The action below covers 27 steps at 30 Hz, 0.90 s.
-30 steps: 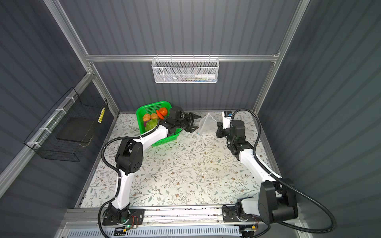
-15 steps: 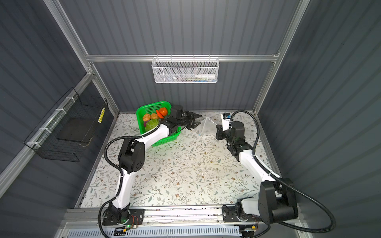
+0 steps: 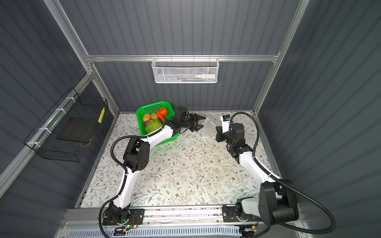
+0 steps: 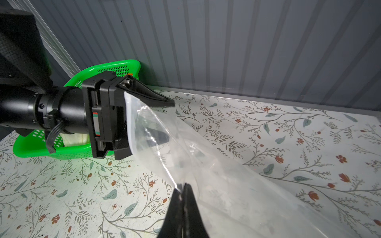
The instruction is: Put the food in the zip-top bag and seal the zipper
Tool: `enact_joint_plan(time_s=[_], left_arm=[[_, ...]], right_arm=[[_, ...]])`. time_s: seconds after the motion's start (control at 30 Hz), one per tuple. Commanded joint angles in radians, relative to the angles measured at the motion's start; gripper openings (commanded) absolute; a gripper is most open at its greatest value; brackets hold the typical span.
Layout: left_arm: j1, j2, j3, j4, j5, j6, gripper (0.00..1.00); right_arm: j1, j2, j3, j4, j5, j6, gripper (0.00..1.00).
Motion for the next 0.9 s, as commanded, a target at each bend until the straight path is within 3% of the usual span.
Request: enact_joint_plan(time_s=[0.0,0.13,0.17,0.27,0.33,0.37,0.47,0.6,0.73,0.87], left_arm=[[-0.008,0.003,-0.015,0.06,0.029,-0.047,0.49],[-0.006,0.02,0.01,0.088,0.033,-0.06,0.03],[-0.005,0.026,0.02,0.092,0.035,-0.066,0.0],[0.007,0.026,0.06,0.067,0.029,-0.032,0.0],[0.017,0.017,0.125,-0.04,0.009,0.081,0.0],[0.022,0.014,0.179,-0.128,-0.004,0.164,0.0],[0.026,0.023,0.357,-0.375,-0.057,0.391,0.0],[0.026,0.007,0.414,-0.488,-0.107,0.515,0.0],[0.024,-0.043,0.391,-0.508,-0.161,0.602,0.0],[0.02,-0.086,0.434,-0.6,-0.267,0.761,0.0]], right_arm=[[0.005,-0.021,-0.014,0.022,-0.022,-0.016,0.0],[0.006,-0.029,-0.023,0.016,-0.024,-0.023,0.0],[0.007,-0.031,-0.024,0.013,-0.024,-0.025,0.0],[0.006,-0.034,-0.024,-0.002,-0.025,-0.026,0.0],[0.007,-0.041,-0.024,-0.016,-0.031,-0.023,0.0],[0.007,-0.049,-0.019,-0.028,-0.034,-0.018,0.05],[0.006,-0.088,0.026,-0.094,-0.058,-0.009,0.41],[0.005,-0.112,0.168,-0.261,-0.129,-0.014,0.61],[0.004,-0.112,0.33,-0.422,-0.204,0.001,0.71],[0.004,-0.113,0.406,-0.464,-0.241,0.047,0.72]])
